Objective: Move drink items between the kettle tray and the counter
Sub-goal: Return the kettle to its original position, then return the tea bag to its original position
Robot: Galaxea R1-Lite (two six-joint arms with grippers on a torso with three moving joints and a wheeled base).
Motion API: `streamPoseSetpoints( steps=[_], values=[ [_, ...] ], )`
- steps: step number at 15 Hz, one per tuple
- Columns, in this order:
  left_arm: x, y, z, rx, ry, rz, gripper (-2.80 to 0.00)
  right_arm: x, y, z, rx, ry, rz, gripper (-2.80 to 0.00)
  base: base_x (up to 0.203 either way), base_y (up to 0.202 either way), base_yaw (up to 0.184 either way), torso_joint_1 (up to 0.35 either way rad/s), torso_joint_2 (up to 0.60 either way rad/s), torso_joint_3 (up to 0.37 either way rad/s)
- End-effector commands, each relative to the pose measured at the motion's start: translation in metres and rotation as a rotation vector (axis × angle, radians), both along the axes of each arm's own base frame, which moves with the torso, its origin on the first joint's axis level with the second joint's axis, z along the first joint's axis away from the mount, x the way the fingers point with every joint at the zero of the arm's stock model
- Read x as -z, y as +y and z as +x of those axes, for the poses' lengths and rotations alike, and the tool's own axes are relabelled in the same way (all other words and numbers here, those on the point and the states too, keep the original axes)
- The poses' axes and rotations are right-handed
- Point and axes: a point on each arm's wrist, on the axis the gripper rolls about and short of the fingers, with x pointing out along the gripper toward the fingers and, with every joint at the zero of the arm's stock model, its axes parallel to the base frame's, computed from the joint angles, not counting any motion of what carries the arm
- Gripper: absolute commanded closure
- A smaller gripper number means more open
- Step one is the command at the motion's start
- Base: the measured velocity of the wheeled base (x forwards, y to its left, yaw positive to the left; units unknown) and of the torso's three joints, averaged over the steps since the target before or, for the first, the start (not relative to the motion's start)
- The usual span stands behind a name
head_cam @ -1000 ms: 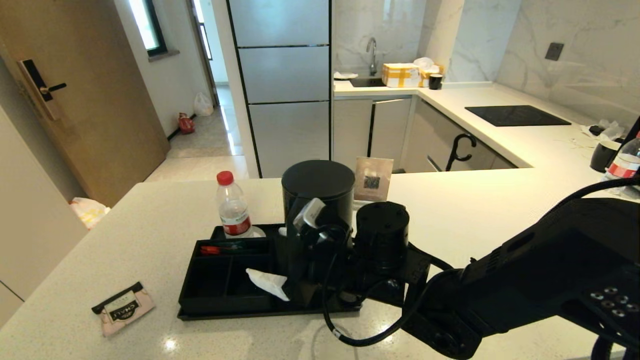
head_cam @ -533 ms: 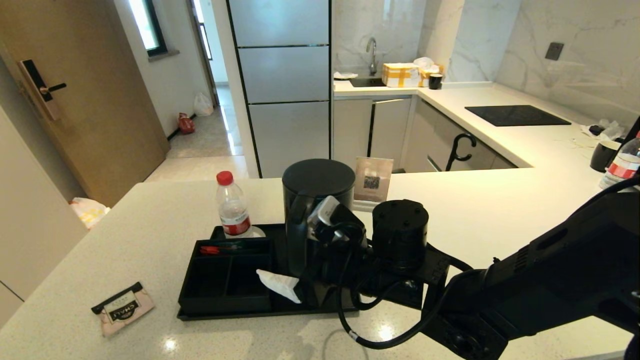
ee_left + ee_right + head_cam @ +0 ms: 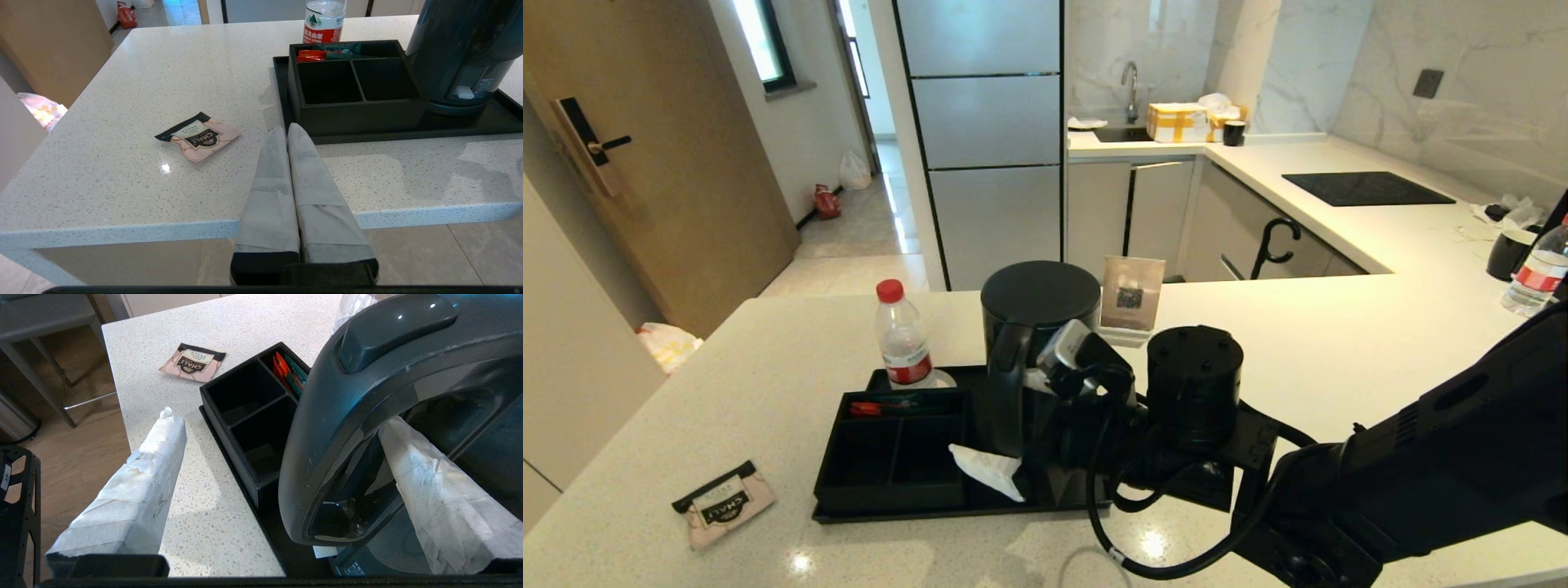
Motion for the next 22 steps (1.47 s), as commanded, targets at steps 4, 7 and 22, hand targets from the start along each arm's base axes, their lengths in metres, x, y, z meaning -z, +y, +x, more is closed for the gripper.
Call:
streamPoseSetpoints(
  steps=[4, 7, 22],
  values=[
    [0.0, 0.0, 0.0, 0.0, -0.002, 0.0, 0.0, -0.001, -0.01, -0.009, -0.004, 0.007, -0.01, -2.8, 0.0, 0.0, 0.0, 0.0, 0.0, 0.0],
    [0.0, 0.0, 0.0, 0.0, -0.002, 0.0, 0.0, 0.003, -0.017, -0.016, -0.004, 0.027, -0.031, -2.8, 0.0, 0.0, 0.0, 0.0, 0.0, 0.0],
    [0.0, 0.0, 0.0, 0.0, -0.002, 0.0, 0.0, -0.075, -0.083, -0.009, 0.163, -0.062, 0.153, -2.8, 0.0, 0.0, 0.0, 0.0, 0.0, 0.0]
  ],
)
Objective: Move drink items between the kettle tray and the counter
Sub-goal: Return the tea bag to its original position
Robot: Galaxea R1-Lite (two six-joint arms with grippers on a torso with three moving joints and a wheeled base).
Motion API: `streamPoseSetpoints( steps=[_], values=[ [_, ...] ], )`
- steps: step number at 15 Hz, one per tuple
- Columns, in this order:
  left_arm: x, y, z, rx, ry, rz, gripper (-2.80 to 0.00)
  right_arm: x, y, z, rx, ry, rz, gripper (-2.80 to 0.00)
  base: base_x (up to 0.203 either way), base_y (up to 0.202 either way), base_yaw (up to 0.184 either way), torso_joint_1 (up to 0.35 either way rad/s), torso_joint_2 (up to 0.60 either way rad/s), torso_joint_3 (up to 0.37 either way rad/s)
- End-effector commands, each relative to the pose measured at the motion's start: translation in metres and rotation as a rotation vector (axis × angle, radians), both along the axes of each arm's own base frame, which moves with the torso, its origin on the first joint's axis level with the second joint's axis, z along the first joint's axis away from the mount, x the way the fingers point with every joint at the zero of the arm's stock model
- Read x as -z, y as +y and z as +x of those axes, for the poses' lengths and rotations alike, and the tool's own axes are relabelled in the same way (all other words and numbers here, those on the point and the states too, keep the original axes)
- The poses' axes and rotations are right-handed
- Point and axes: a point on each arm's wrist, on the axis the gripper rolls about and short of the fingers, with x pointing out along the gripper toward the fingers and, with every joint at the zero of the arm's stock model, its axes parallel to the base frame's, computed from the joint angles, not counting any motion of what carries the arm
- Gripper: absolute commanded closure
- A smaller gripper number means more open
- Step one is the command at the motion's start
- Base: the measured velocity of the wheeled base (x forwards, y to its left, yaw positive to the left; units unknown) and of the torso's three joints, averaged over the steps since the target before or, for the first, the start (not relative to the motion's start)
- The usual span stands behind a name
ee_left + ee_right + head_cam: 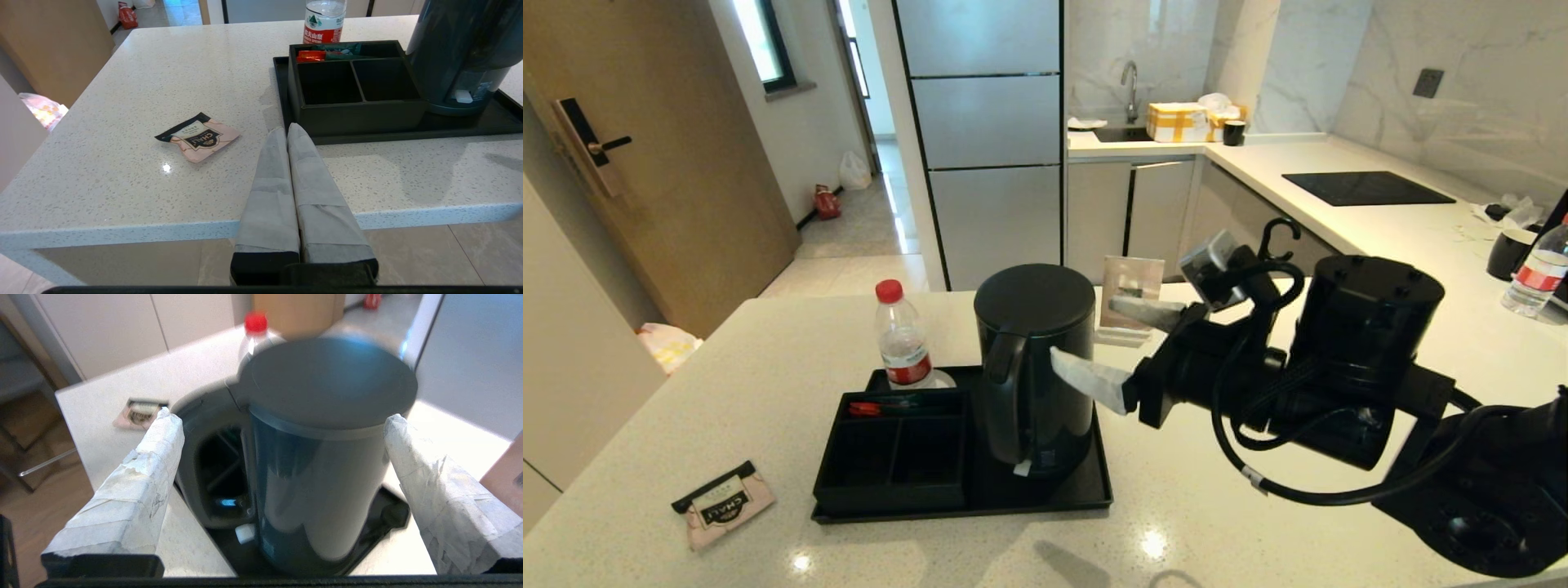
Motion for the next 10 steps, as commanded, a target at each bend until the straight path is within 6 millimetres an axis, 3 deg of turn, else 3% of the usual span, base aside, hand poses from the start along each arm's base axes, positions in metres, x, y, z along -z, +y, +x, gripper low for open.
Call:
streamPoseSetpoints(
  steps=[1, 5, 6, 7, 10],
  values=[
    [0.0, 0.0, 0.0, 0.001, -0.001, 0.0, 0.0, -0.019, -0.011, -0.002, 0.019, -0.048, 0.039, -2.8, 0.0, 0.0, 0.0, 0.0, 0.0, 0.0],
    [0.0, 0.0, 0.0, 0.001, -0.001, 0.0, 0.0, -0.09, -0.058, -0.022, 0.108, -0.163, 0.188, -2.8, 0.0, 0.0, 0.0, 0.0, 0.0, 0.0],
    [0.0, 0.0, 0.0, 0.001, -0.001, 0.0, 0.0, -0.112, -0.069, -0.022, 0.145, -0.161, 0.238, 0.0, 0.0, 0.0, 0.0, 0.0, 0.0, 0.0],
    [0.0, 0.0, 0.0, 0.001, -0.001, 0.0, 0.0, -0.123, -0.078, -0.023, 0.179, -0.133, 0.268, 0.0, 0.0, 0.0, 0.0, 0.0, 0.0, 0.0],
    [0.0, 0.0, 0.0, 0.001, -0.001, 0.0, 0.0, -0.13, -0.073, -0.016, 0.284, -0.011, 0.259, 0.0, 0.0, 0.0, 0.0, 0.0, 0.0, 0.0]
  ],
)
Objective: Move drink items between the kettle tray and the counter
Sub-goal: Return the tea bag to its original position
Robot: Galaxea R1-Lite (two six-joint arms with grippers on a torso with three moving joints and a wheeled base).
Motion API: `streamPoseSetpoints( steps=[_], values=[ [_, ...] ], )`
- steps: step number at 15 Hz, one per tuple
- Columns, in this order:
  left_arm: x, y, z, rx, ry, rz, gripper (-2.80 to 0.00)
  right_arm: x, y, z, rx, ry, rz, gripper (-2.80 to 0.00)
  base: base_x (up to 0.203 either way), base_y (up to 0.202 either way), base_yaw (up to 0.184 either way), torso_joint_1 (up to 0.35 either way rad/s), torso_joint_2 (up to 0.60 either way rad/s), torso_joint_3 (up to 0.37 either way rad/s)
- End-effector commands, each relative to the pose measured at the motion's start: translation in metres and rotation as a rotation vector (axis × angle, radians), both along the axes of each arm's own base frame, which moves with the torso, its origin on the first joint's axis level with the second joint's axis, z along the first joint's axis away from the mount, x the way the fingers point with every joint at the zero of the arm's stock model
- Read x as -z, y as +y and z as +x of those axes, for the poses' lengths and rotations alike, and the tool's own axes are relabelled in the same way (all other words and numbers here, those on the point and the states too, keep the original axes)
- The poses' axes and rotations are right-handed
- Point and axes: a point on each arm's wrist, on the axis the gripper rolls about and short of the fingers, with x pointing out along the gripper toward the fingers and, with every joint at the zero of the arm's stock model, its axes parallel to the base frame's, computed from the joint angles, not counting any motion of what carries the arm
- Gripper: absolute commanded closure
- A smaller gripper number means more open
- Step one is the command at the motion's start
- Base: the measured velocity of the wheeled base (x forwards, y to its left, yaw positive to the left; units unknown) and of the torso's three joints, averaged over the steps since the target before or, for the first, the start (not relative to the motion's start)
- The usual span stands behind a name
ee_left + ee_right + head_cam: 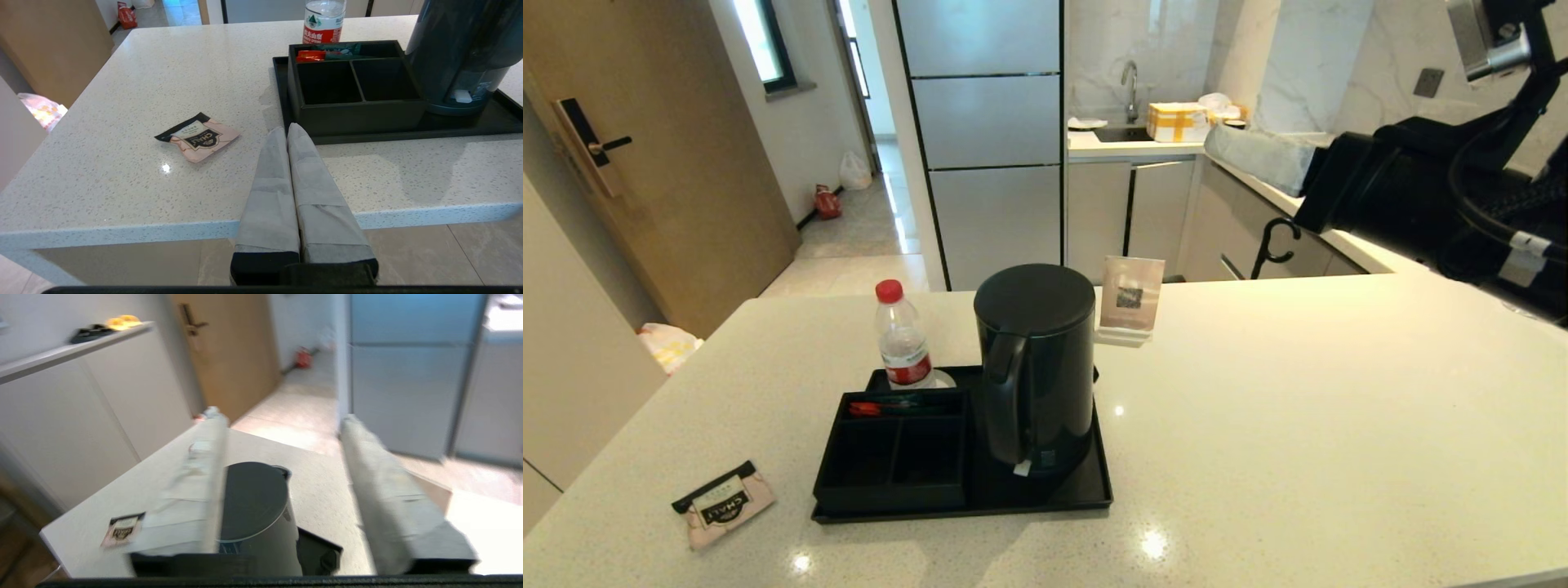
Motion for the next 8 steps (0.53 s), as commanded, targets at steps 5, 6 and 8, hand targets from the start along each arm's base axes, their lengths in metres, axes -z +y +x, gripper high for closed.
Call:
streamPoseSetpoints(
  steps=[5, 6, 8],
  values=[
    [0.0, 0.0, 0.0, 0.0, -0.001, 0.0, 0.0, -0.001, 0.025, 0.022, 0.212, 0.136, -0.021, 0.0, 0.0, 0.0, 0.0, 0.0, 0.0, 0.0],
    [0.0, 0.0, 0.0, 0.0, -0.001, 0.0, 0.0, 0.005, 0.031, 0.031, 0.267, 0.166, -0.036, 0.0, 0.0, 0.0, 0.0, 0.0, 0.0, 0.0],
    [0.0, 0.0, 0.0, 0.0, -0.001, 0.0, 0.0, 0.004, 0.028, 0.038, 0.343, 0.168, -0.061, 0.0, 0.0, 0.0, 0.0, 0.0, 0.0, 0.0]
  ],
)
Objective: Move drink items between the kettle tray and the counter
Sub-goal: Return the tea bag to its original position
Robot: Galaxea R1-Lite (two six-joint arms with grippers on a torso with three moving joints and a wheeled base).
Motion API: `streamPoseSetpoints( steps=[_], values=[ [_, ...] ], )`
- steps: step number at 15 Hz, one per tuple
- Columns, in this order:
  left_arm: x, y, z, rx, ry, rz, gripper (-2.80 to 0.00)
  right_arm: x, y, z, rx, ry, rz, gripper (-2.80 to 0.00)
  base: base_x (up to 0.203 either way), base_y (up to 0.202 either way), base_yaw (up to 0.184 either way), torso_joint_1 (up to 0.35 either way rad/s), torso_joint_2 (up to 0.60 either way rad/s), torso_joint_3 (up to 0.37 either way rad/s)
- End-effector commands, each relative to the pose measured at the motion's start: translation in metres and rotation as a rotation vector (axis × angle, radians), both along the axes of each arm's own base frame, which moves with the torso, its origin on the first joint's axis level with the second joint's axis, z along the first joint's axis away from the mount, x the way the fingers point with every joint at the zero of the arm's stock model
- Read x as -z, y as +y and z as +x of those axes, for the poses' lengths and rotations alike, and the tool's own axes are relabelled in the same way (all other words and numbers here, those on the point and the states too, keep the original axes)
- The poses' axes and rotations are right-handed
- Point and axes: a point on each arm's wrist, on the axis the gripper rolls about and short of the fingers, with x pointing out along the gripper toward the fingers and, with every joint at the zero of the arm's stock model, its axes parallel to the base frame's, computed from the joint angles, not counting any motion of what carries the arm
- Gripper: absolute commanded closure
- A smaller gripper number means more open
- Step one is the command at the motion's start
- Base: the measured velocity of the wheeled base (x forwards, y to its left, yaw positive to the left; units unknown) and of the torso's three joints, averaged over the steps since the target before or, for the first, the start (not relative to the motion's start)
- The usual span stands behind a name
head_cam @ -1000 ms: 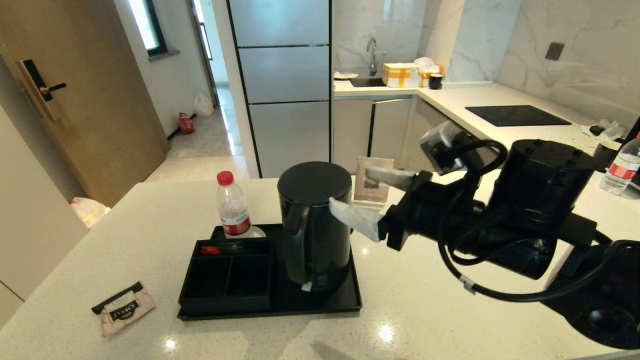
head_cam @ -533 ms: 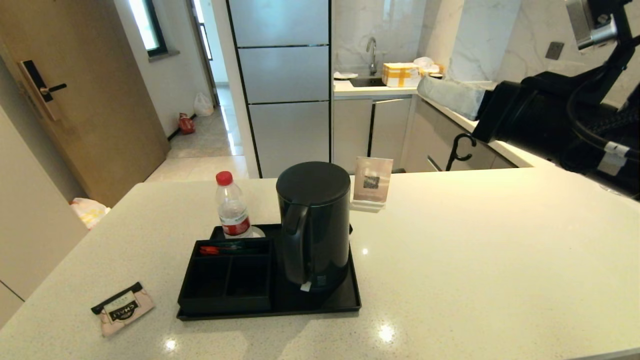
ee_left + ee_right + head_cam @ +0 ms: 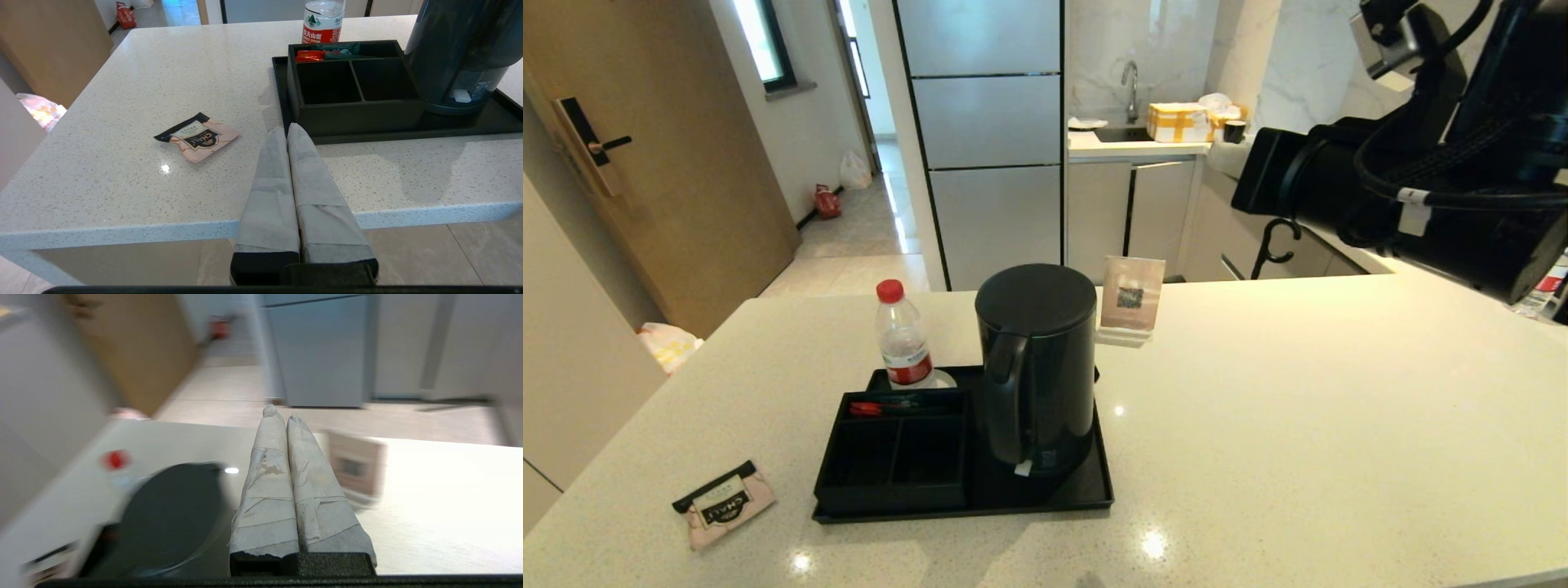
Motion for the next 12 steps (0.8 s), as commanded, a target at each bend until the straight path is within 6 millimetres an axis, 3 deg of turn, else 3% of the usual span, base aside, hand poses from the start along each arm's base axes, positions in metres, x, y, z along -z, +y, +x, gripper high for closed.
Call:
streamPoseSetpoints(
  steps=[1, 2, 4, 7, 10, 12],
  values=[
    [0.0, 0.0, 0.0, 0.0, -0.001, 0.0, 0.0, -0.006, -0.008, 0.017, 0.184, -0.008, -0.043, 0.0, 0.0, 0.0, 0.0, 0.0, 0.0, 0.0],
    [0.0, 0.0, 0.0, 0.0, -0.001, 0.0, 0.0, -0.019, -0.021, 0.009, 0.287, -0.022, -0.04, 0.0, 0.0, 0.0, 0.0, 0.0, 0.0, 0.0],
    [0.0, 0.0, 0.0, 0.0, -0.001, 0.0, 0.0, -0.043, -0.051, -0.029, 0.42, -0.053, -0.012, 0.0, 0.0, 0.0, 0.0, 0.0, 0.0, 0.0],
    [0.0, 0.0, 0.0, 0.0, -0.001, 0.0, 0.0, -0.061, -0.106, -0.118, 0.567, -0.079, 0.025, 0.0, 0.0, 0.0, 0.0, 0.0, 0.0, 0.0],
    [0.0, 0.0, 0.0, 0.0, -0.001, 0.0, 0.0, -0.044, -0.162, -0.206, 0.868, -0.096, 0.041, 0.0, 0.0, 0.0, 0.0, 0.0, 0.0, 0.0],
    [0.0, 0.0, 0.0, 0.0, -0.001, 0.0, 0.0, -0.015, -0.18, -0.262, 1.009, -0.097, 0.024, 0.0, 0.0, 0.0, 0.0, 0.0, 0.0, 0.0]
  ],
)
